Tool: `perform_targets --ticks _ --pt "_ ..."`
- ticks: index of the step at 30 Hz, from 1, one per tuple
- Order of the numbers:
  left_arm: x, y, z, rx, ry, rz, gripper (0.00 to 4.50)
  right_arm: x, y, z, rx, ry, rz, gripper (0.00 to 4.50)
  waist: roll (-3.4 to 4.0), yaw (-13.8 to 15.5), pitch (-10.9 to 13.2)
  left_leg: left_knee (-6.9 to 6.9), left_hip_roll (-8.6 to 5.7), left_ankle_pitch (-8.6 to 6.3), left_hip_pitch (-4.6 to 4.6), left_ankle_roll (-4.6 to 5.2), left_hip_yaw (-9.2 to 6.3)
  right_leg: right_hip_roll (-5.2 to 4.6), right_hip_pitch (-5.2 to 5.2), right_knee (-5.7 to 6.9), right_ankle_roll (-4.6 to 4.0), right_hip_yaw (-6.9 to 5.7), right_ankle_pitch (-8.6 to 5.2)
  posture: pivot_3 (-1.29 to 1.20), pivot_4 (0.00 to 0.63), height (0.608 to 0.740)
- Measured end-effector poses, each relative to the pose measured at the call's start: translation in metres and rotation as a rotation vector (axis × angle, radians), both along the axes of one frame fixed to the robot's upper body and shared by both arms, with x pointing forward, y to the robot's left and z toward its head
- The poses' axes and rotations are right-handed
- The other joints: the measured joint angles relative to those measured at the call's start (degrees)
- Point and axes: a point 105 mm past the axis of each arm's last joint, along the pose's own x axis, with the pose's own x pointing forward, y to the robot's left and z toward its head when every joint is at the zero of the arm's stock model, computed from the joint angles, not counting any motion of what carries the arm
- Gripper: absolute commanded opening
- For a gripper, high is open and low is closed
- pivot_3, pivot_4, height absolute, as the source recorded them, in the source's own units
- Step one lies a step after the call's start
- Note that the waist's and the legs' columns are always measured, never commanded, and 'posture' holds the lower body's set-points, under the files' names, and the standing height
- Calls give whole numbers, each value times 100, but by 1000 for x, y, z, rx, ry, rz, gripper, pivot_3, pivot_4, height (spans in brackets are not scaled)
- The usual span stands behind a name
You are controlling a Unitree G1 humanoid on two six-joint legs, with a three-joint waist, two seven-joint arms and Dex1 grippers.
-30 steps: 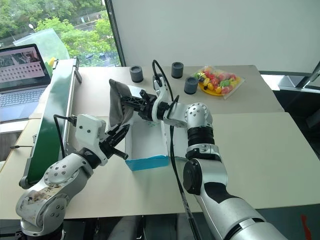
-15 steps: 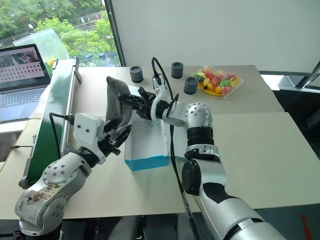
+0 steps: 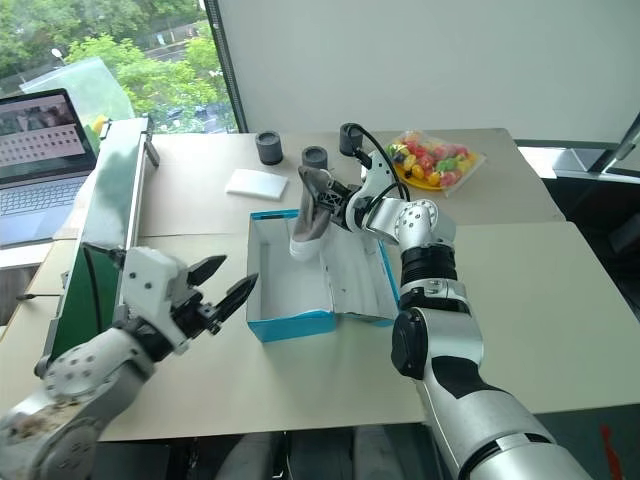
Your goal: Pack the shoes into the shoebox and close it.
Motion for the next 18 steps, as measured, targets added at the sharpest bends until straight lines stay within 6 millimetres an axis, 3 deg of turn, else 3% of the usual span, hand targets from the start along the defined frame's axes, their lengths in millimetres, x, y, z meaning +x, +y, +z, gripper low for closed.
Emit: perform_targets --ticks 4,10,18 --pt "-9 12 -5 64 48 -22 3084 -19 2 0 -102 25 71 393 1 2 1 1 -1 0 6 1 -2 -1 7 -2 1 -3 -1 0 150 726" --pt "-8 10 3 64 13 -49 3084 -51 24 -35 -173 136 161 393 2 71 1 3 -3 0 6 1 -3 -2 10 -1 2 -5 -1 0 150 726" --pt "-2 -5 13 41 -35 -85 3084 -54 26 -47 -338 88 121 393 2 84 1 3 -5 0 8 1 -5 -2 10 -1 3 -7 -1 0 150 726"
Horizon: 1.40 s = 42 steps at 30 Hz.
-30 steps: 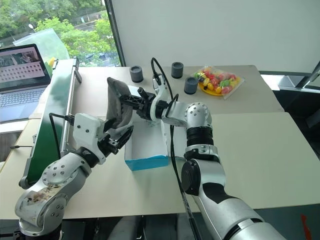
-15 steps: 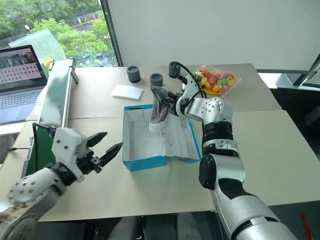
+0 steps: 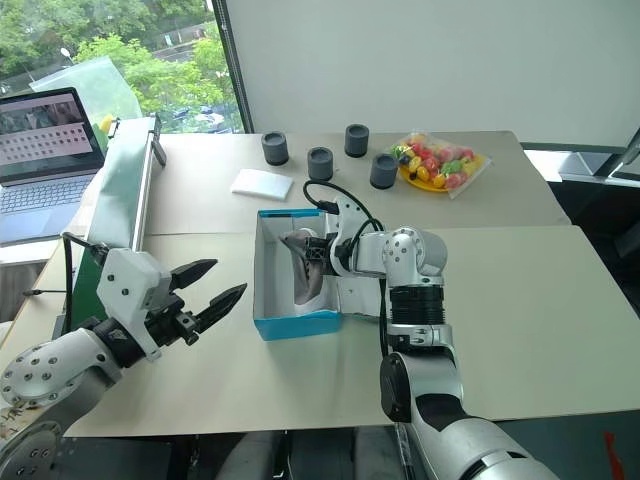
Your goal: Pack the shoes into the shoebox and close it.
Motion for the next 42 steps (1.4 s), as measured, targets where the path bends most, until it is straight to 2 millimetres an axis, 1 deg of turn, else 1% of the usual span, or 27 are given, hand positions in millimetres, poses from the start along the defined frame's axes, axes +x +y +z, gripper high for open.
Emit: perform_targets --ticks 4,7,12,14,15,16,17,18,20,21,25,27,31,33,35,36,37,38,40,41,42 --pt "0 -1 0 -11 3 1 3084 7 -5 2 -104 -84 -8 393 0 -12 0 0 0 0 0 0 1 0 1 -1 0 1 0 0 150 726" --pt "1 -2 1 -12 0 4 3084 9 -2 4 -150 -130 14 393 0 -17 0 0 0 0 0 0 1 1 -1 0 0 1 0 0 150 726" --pt "1 -5 0 -15 1 2 3084 10 8 8 -167 -168 57 393 0 -6 0 0 0 0 0 0 0 0 1 -1 0 0 0 0 150 726" --pt "1 -5 0 -20 3 1 3144 9 10 6 -176 -166 70 1335 0 -5 0 0 0 0 0 0 0 0 0 -1 0 0 0 0 150 726" --pt "1 -5 0 -20 3 1 3144 9 10 6 -176 -166 72 1485 0 -4 0 0 0 0 0 0 0 0 0 -1 0 0 0 0 150 726" --pt "1 -5 0 -21 3 1 3144 9 11 6 -174 -167 75 1921 0 -4 0 0 0 0 0 0 -1 0 0 -1 0 0 0 0 150 726" --pt "1 -5 0 -19 4 1 3144 8 12 6 -170 -167 78 2216 0 -3 0 0 0 0 0 0 -1 0 0 -1 0 0 0 0 150 726" --pt "1 -5 0 -18 4 1 3144 8 13 6 -170 -168 80 2723 0 -3 0 0 0 0 0 0 -1 0 0 0 0 0 0 0 150 726" --pt "1 -5 1 -18 4 1 3144 8 14 7 -167 -174 84 3211 0 -2 0 0 0 0 1 0 -1 0 1 0 0 0 0 0 150 726" --pt "1 -5 1 -16 4 1 3144 9 14 8 -169 -181 85 3585 0 -3 0 0 0 0 1 0 -1 0 1 0 0 0 0 0 150 726" --pt "1 -4 1 -7 4 1 3144 11 15 12 -175 -213 83 3585 0 -3 0 0 0 0 2 0 0 0 1 1 0 0 0 0 150 726" --pt "1 -4 1 -3 3 2 3144 14 16 20 -172 -249 81 3585 0 -7 0 0 -1 0 1 0 0 0 0 0 0 0 0 0 150 726" --pt "5 0 5 -8 -20 31 3144 21 20 44 -152 -348 64 3585 0 -6 0 0 0 0 1 0 -1 0 -1 1 0 0 0 0 150 726" --pt "10 8 8 -14 -43 85 3144 24 21 57 -130 -405 53 3585 0 -9 0 0 -1 0 2 0 -1 0 0 1 0 1 0 0 150 726" --pt "17 21 10 -34 -72 181 3144 27 21 74 -86 -484 46 3585 0 -3 0 -1 -1 0 1 0 -1 0 0 -1 0 0 0 0 150 726" --pt "22 31 12 -63 -98 258 3144 26 23 84 -49 -537 58 3585 0 -1 0 -1 -1 0 0 0 -2 -1 -1 -2 0 -1 0 0 150 726" --pt "24 35 12 -74 -105 294 3144 25 24 89 -34 -562 68 3585 0 -2 0 -1 -1 0 0 0 -2 -1 -1 -2 0 -1 0 0 150 726" --pt "28 45 12 -84 -121 364 3144 22 27 98 0 -608 99 3585 0 -5 0 -1 -1 0 0 0 -2 -1 -2 -1 0 -1 0 0 150 726" --pt "32 63 10 -97 -137 489 3144 9 34 116 86 -702 206 3585 0 -3 0 -2 0 0 -1 0 -4 -1 -2 -1 0 -1 0 0 150 726" --pt "32 72 6 -111 -136 553 3144 -4 38 125 136 -757 293 3585 0 -3 0 -2 0 -1 -1 0 -5 -1 -1 -4 1 -2 0 0 150 726" --pt "32 79 1 -120 -122 595 3144 -15 40 129 168 -788 358 3585 0 -3 0 -3 0 -3 0 1 -6 -2 2 -4 2 -1 -1 0 150 726"
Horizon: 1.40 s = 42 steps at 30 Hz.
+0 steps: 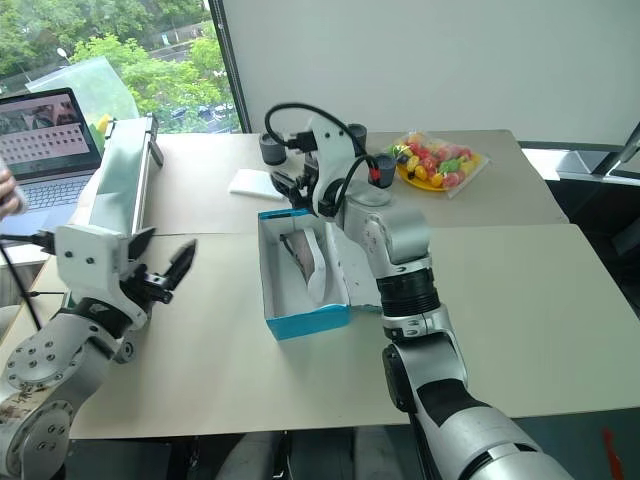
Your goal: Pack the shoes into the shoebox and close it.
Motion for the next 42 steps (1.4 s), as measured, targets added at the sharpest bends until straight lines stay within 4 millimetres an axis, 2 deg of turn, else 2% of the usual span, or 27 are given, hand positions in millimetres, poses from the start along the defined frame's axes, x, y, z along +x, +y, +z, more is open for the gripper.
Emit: perform_targets --ticks 1,2,5,6,10,12,20,29,35,42 --pt "0 8 -9 -25 28 50 3144 -14 3 1 3 -33 93 3585 -1 1 0 1 0 0 -1 0 -3 -2 -1 2 1 0 -1 0 150 726" --pt "0 12 -13 -34 39 69 3144 -20 4 0 -1 -41 128 3585 -1 3 0 2 0 0 0 -1 -4 -2 -1 3 1 0 -1 0 150 726" --pt "-5 34 -32 -52 89 182 3144 -40 6 -18 -66 -57 249 3585 -2 1 -1 2 0 0 12 -1 -6 -2 3 12 1 3 -1 0 150 726" --pt "-8 44 -39 -47 115 224 3393 -45 7 -26 -83 -52 273 3600 -2 -5 -1 2 1 0 15 -1 -6 -1 2 15 0 3 -1 0 150 726" --pt "-14 69 -58 -41 184 310 4472 -42 14 -51 -169 -69 249 4500 -2 -7 -1 2 1 1 21 -3 -2 0 2 21 -2 6 -1 0 150 726" --pt "-17 77 -63 -37 199 328 4472 -43 18 -62 -209 -80 243 4500 -2 2 -1 3 0 2 19 -4 -2 -2 2 19 -2 5 -1 0 150 726" --pt "-20 87 -62 -36 181 336 4472 -54 31 -85 -216 -113 268 4500 -9 19 -4 3 1 0 12 -6 -25 -5 -2 16 -2 6 -1 0 150 726" --pt "-23 92 -74 -67 227 360 4472 -43 29 -88 -222 -112 212 4500 -8 10 -4 3 0 0 18 -7 -27 -5 -1 18 -2 7 -1 0 150 726" --pt "-24 93 -81 -85 255 372 4472 -46 27 -86 -236 -126 247 4500 -9 9 -5 3 1 0 19 -7 -27 -5 0 19 -2 7 -1 0 150 726" --pt "-28 99 -83 -87 263 394 4472 -51 24 -96 -266 -109 284 4500 -9 5 -5 3 1 0 19 -7 -28 -5 -1 19 -3 7 -1 0 150 726"
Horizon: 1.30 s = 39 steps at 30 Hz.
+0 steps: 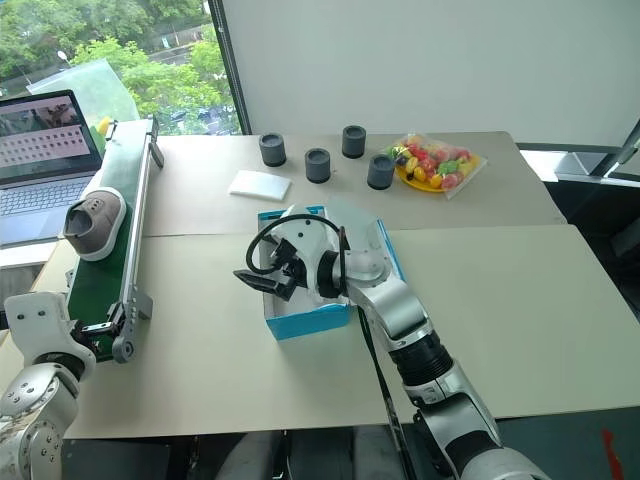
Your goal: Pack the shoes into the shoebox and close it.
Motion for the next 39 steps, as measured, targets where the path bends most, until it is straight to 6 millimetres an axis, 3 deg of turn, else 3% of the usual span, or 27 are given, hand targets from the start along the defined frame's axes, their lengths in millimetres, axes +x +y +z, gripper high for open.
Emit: perform_targets --ticks 10,19,26,30,31,35,39 --pt "-11 16 -14 -3 53 46 4472 -7 0 -4 -32 7 69 4500 0 5 0 0 0 0 1 0 0 0 1 -1 0 -1 0 0 150 726" --pt "-12 18 -17 -8 62 44 4472 -21 -7 -16 -97 27 194 4500 -1 -2 -1 0 2 0 3 0 0 0 2 -1 0 -1 0 0 150 726" --pt "-12 18 -18 -10 64 39 4472 -24 -6 -13 -91 12 205 4500 -1 10 -1 0 2 0 2 0 -2 -2 2 -2 0 -1 0 0 150 726" --pt "-11 18 -18 -15 64 42 4472 -26 -3 -1 -77 -26 212 4500 -1 12 -1 0 3 0 4 -1 -4 -1 2 0 0 -1 0 0 150 726" --pt "-10 18 -18 -16 64 42 3940 -26 -3 4 -69 -40 211 4500 -1 12 -1 0 3 0 5 -1 -4 -1 3 0 0 -1 0 0 150 726" --pt "-7 18 -15 -22 52 41 2766 -23 -4 16 -42 -57 197 4500 -1 23 -1 0 2 0 8 -1 -5 -2 4 1 0 -1 0 0 150 726" --pt "-5 20 -10 -28 33 49 2340 -23 -2 23 -38 -83 195 4500 -1 32 -1 0 2 0 11 -1 -4 -1 7 3 -1 -1 1 0 150 726"
